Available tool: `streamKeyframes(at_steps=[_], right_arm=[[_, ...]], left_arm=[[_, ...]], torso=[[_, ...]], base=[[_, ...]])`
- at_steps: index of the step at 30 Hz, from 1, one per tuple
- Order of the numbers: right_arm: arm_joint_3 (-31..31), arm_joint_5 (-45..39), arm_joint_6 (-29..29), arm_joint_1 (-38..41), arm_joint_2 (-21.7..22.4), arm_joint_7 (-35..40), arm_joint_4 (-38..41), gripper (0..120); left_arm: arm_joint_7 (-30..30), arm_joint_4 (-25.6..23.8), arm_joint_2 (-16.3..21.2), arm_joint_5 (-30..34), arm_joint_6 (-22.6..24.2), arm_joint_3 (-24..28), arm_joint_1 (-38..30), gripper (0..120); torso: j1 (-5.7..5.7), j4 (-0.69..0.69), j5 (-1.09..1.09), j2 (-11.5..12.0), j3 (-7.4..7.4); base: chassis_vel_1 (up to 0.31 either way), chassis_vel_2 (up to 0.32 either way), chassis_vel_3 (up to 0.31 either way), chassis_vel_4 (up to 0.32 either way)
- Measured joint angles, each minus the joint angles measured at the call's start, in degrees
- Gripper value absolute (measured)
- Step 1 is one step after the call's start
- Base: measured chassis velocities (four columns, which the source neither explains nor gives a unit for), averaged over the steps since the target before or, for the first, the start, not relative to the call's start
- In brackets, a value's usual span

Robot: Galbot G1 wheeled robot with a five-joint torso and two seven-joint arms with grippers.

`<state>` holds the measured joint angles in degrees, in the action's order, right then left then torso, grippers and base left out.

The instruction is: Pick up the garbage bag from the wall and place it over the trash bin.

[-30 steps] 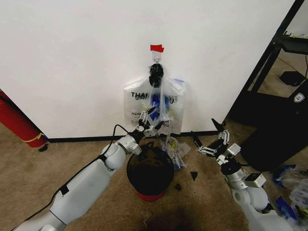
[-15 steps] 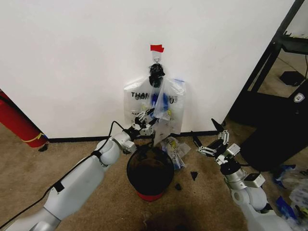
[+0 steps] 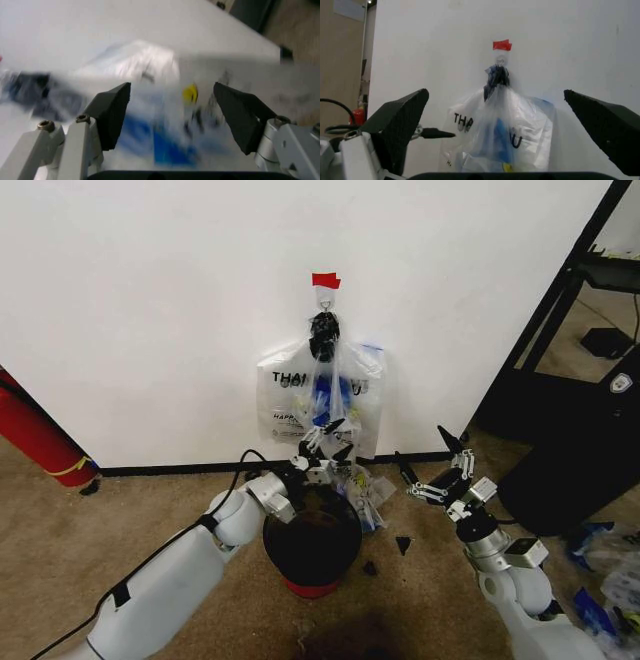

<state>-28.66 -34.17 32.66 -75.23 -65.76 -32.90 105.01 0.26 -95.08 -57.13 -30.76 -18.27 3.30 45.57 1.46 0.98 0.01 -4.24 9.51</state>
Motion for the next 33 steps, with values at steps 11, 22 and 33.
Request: streamKeyframes(at_steps=[11,22,33], right_arm=[[0.7,0.2,0.1,0.7,-0.6,-0.1,-0.5,100],[0.0,0.4,0.1,-0.8,-0.4,-0.2,0.9,100],[-0.6,0.3,1.0,-1.9,-0.5,-0.3,0.8,100]], left_arm=[[-0.2,2.4,3.8,-0.2,0.5,-2.3,-0.9,73],[-2.3,5.7,1.2,10.6,4.6,4.8,-6.8,66],[-3.3,8.3,1.7,21.3,11.0,14.8,-13.0,47]], torso=[[0.00,0.01,-0.02,0.0,0.00],[0.00,0.01,-0.01,0.0,0.00],[0.00,0.00,-0.01,0.0,0.00]], base=[[0.000,0.000,0.000,0.000],[0.000,0.000,0.000,0.000],[0.000,0.000,0.000,0.000]])
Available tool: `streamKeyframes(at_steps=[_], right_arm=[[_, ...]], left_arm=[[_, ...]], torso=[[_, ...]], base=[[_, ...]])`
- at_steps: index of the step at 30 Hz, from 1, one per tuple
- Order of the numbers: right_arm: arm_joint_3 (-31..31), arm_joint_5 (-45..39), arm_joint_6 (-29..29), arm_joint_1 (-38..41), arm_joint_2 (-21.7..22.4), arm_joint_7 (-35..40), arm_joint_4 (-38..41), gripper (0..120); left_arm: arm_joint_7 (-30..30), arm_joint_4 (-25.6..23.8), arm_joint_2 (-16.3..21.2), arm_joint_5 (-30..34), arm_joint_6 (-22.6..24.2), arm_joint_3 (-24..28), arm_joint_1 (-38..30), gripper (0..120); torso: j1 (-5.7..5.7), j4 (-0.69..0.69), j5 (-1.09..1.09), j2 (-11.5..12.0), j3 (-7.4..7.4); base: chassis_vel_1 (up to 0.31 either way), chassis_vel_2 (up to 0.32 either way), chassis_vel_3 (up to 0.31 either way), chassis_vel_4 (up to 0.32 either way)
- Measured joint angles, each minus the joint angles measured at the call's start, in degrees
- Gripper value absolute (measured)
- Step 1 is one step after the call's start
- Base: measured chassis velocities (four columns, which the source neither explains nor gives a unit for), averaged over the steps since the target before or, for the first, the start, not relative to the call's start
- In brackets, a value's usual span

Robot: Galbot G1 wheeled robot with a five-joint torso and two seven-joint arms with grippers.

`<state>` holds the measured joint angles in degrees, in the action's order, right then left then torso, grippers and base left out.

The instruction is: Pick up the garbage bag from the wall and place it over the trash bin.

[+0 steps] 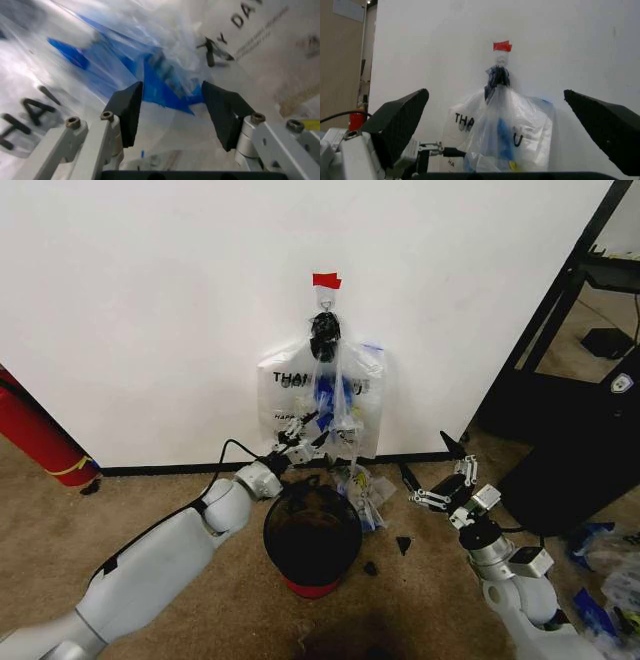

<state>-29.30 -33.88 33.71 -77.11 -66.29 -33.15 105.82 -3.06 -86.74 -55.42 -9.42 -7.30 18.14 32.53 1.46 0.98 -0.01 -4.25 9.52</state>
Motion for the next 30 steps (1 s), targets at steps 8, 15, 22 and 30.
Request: streamKeyframes(at_steps=[8,15,22,30], right_arm=[[-0.4,-0.2,0.6,-0.6,-0.1,-0.2,-0.5,100],[-0.5,-0.3,0.7,-0.1,-0.2,-0.3,-1.1,100],[0.6,-0.1,0.6,0.8,-0.6,-0.2,-1.5,100],[1.0,0.1,0.3,1.2,-0.7,-0.2,-1.6,100]], left_arm=[[-0.7,1.4,0.0,0.1,0.7,1.0,-1.4,41],[-0.8,-0.5,1.1,-0.1,0.6,-0.7,-0.5,16],[-1.1,-3.1,1.3,-0.6,0.0,-3.7,1.6,0],[-1.8,-6.8,2.3,-2.1,0.8,-9.4,4.9,0]], torso=[[0.00,0.01,0.01,0.0,0.00],[0.00,0.00,0.01,0.0,0.00],[0.00,0.00,0.01,0.0,0.00],[0.00,0.00,0.01,0.0,0.00]], base=[[0.000,0.000,0.000,0.000],[0.000,0.000,0.000,0.000],[0.000,0.000,0.000,0.000],[0.000,0.000,0.000,0.000]])
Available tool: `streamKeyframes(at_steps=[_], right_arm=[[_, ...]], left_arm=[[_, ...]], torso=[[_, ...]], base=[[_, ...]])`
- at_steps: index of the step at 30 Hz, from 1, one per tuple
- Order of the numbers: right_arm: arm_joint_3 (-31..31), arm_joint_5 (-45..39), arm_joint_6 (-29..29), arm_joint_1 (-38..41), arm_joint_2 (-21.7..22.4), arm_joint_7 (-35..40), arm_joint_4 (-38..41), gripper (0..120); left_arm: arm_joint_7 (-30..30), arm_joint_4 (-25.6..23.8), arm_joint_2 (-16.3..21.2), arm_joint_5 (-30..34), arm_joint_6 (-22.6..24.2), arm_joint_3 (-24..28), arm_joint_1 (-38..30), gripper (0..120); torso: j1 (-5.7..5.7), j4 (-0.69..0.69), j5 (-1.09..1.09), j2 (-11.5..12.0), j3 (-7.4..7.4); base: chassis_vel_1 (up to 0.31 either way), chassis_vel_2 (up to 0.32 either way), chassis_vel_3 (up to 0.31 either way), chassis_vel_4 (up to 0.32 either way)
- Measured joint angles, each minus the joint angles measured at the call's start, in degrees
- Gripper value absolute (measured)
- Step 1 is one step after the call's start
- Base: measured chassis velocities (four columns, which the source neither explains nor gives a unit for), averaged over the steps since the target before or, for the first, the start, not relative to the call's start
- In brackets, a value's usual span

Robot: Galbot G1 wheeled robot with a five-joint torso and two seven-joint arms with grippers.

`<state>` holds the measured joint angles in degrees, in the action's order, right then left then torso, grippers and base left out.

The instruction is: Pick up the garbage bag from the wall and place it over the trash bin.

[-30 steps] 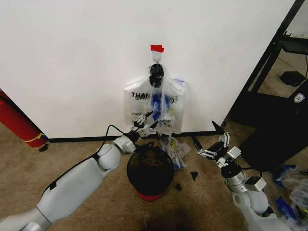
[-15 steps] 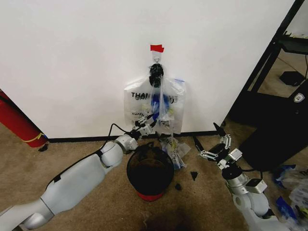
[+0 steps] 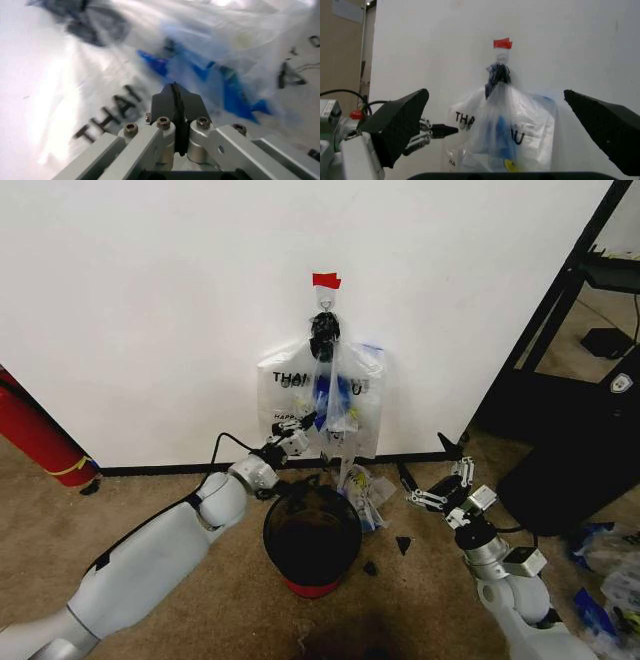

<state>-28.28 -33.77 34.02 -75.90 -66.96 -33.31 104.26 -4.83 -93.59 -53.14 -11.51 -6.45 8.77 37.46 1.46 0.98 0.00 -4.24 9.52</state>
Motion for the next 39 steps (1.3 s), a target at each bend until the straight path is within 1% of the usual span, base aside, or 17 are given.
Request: streamKeyframes(at_steps=[6,9,12,15,16,17,20,24,25,26,27,28,30,32,34,38,39], right_arm=[[-0.1,0.5,-0.4,0.2,-0.2,0.5,-0.8,100],[0.0,0.8,-1.0,0.8,-0.5,2.3,-1.2,100],[0.5,0.9,-1.6,1.4,-0.5,3.5,-1.2,100],[0.7,0.9,-1.9,1.8,0.1,4.7,-0.6,100],[0.8,0.9,-2.0,1.8,0.4,5.2,-0.3,100],[0.8,0.9,-2.0,1.8,0.4,5.2,-0.3,100],[1.2,1.0,-2.4,1.6,1.4,5.9,0.2,100],[2.7,2.4,-3.4,2.2,1.9,7.2,1.3,100],[2.7,2.4,-3.4,2.2,1.9,7.2,1.3,100],[3.4,3.3,-3.8,2.6,2.0,8.2,1.6,100],[4.0,4.0,-3.9,3.1,2.0,9.1,1.6,100],[4.4,4.2,-4.0,3.4,2.0,9.4,1.5,100],[7.5,5.8,-4.5,6.2,1.9,12.0,0.1,100],[9.2,6.3,-4.7,7.8,1.7,13.5,-0.9,100],[12.6,6.4,-5.3,10.6,1.1,16.1,-2.4,100],[18.5,1.5,-7.1,15.2,-0.6,18.0,-3.9,100],[19.7,-0.1,-7.7,16.2,-1.0,18.2,-4.2,100]], left_arm=[[-0.2,-2.1,0.0,1.4,-0.6,-4.0,3.9,0],[-0.7,-3.4,0.1,7.7,-3.6,-6.0,8.7,0],[-2.1,-3.3,-0.4,10.6,-5.1,-7.1,11.5,0],[-4.4,-3.1,-2.2,13.3,-6.6,-8.7,14.2,10],[-5.1,-3.9,-2.6,14.5,-6.6,-9.6,15.4,16],[-5.1,-3.9,-2.6,14.5,-6.6,-9.6,15.4,16],[-5.8,-7.0,-3.4,17.1,-6.6,-12.9,18.8,27],[-6.4,-9.7,-3.2,18.3,-6.6,-15.3,22.5,44],[-6.4,-9.7,-3.2,18.3,-6.6,-15.3,22.5,44],[-6.8,-10.3,-3.3,18.6,-6.6,-15.9,23.1,49],[-7.0,-10.8,-3.3,18.7,-6.6,-16.6,23.7,52],[-7.0,-11.0,-3.4,18.8,-6.6,-16.8,23.9,55],[-7.3,-12.2,-3.6,18.9,-6.5,-18.4,25.4,66],[-7.4,-12.6,-3.7,18.9,-6.5,-19.1,25.8,69],[-7.4,-13.2,-4.2,18.9,-6.3,-20.0,25.9,77],[-6.6,-14.2,-4.8,19.7,-6.3,-20.3,26.0,93],[-5.7,-14.6,-4.9,19.8,-6.4,-20.3,26.4,95]], torso=[[0.00,0.02,0.00,0.0,0.00],[0.00,0.00,0.00,0.0,0.00],[0.00,-0.02,0.00,0.0,0.00],[0.00,0.01,0.03,0.0,0.00],[0.00,0.03,0.02,0.0,0.00],[0.00,0.03,0.02,0.0,0.00],[0.00,0.02,-0.01,0.0,-0.01],[0.00,0.00,0.00,0.0,0.00],[0.00,0.00,0.00,0.0,0.00],[0.00,-0.03,-0.01,0.0,0.00],[0.00,0.03,0.01,0.0,0.00],[0.00,0.04,0.02,0.0,0.00],[0.00,0.01,-0.01,0.0,0.00],[0.00,0.00,0.00,0.0,0.00],[0.00,-0.02,0.01,0.0,0.00],[0.00,0.02,0.01,0.0,0.00],[0.00,0.01,0.00,0.0,0.00]], base=[[0.000,0.000,0.000,0.000],[0.000,0.000,0.000,0.000],[0.000,0.000,0.000,0.000],[0.000,0.000,0.000,0.000],[0.000,0.000,0.000,0.000],[0.000,0.000,0.000,0.000],[0.000,0.000,0.000,0.000],[0.000,0.000,0.000,0.000],[0.000,0.000,0.000,0.000],[0.000,0.000,0.000,0.000],[0.000,0.000,0.000,0.000],[0.000,0.000,0.000,0.000],[0.000,0.000,0.000,0.000],[0.000,0.000,0.000,0.000],[0.000,0.000,0.000,0.000],[0.000,0.000,0.000,0.000],[0.000,0.000,0.000,0.000]])
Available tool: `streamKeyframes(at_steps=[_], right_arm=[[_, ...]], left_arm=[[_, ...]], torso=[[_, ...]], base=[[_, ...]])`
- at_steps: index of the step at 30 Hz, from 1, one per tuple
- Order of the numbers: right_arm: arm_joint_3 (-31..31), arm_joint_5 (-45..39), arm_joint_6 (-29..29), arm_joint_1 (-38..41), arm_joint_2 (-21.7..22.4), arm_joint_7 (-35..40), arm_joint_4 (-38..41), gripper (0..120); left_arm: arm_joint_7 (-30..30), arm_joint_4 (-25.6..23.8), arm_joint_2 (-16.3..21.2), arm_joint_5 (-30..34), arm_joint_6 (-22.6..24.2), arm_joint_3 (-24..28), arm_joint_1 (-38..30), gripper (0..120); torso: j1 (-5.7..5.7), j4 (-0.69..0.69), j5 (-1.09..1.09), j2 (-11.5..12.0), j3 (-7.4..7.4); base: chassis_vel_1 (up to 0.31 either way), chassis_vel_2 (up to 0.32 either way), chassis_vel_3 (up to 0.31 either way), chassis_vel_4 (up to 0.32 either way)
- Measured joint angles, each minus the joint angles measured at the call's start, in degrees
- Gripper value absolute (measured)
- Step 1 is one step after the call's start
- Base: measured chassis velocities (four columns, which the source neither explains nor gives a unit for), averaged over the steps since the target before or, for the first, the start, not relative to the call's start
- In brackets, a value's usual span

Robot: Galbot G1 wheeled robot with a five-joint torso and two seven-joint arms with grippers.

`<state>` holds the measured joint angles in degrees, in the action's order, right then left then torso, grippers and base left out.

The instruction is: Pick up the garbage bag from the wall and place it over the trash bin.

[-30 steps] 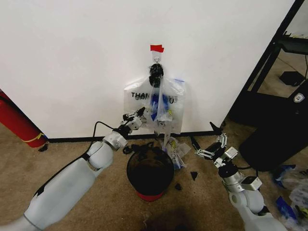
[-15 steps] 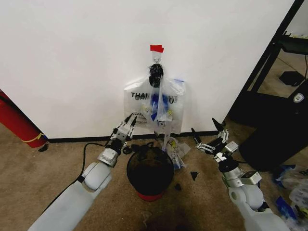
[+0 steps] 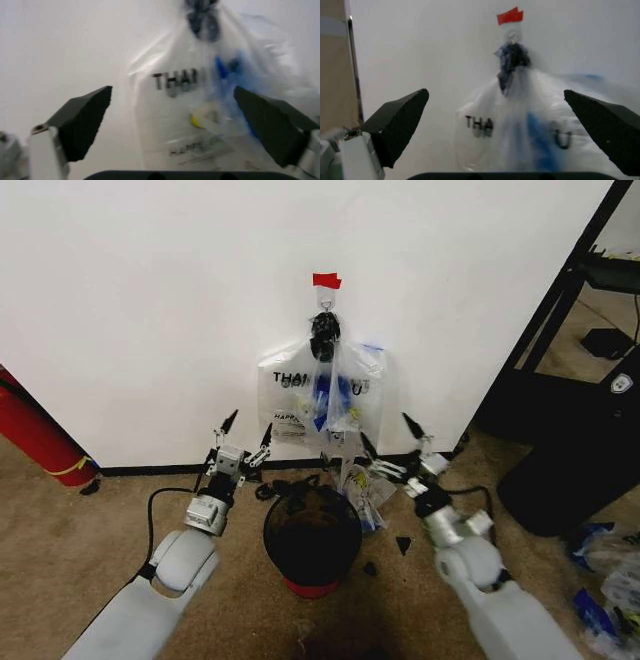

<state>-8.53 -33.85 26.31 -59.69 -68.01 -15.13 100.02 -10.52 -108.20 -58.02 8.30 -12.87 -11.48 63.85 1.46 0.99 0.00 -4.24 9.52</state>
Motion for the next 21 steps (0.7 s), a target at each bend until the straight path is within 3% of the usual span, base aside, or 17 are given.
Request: streamKeyframes(at_steps=[6,7,8,10,14,21], right_arm=[[6.1,-5.0,-2.1,5.6,-2.0,1.3,-3.9,100],[8.0,-6.5,-2.7,7.6,-3.1,2.0,-6.1,100],[8.0,-6.5,-2.7,7.6,-3.1,2.0,-6.1,100],[10.7,-8.7,-3.9,11.6,-5.5,3.4,-9.4,100],[13.9,-17.6,-5.8,17.0,-10.7,1.2,-13.9,100],[15.6,-17.9,-10.0,17.3,-10.2,1.7,-13.1,100]], left_arm=[[3.3,-0.4,-1.1,-1.1,-1.5,-0.6,1.4,100],[3.6,-0.5,-1.5,-1.8,-1.5,-1.0,1.6,100],[3.6,-0.5,-1.5,-1.8,-1.5,-1.0,1.6,100],[4.0,-0.8,-1.9,-2.5,-1.5,-1.2,1.9,100],[4.1,-1.2,-2.1,-3.8,-1.4,-1.5,2.4,100],[4.1,-1.4,-1.9,-4.5,-1.4,-2.5,2.8,100]], torso=[[0.00,-0.05,0.00,0.0,0.01],[0.00,0.08,0.04,0.0,0.00],[0.00,0.08,0.04,0.0,0.00],[0.00,-0.02,-0.01,0.0,0.01],[0.01,-0.04,0.02,0.0,0.01],[0.00,0.00,0.01,0.0,0.00]], base=[[0.000,0.000,0.000,0.000],[0.000,0.000,0.000,0.000],[0.000,0.000,0.000,0.000],[0.000,0.000,0.000,0.000],[0.000,0.000,0.000,0.000],[0.000,0.000,0.000,0.000]])
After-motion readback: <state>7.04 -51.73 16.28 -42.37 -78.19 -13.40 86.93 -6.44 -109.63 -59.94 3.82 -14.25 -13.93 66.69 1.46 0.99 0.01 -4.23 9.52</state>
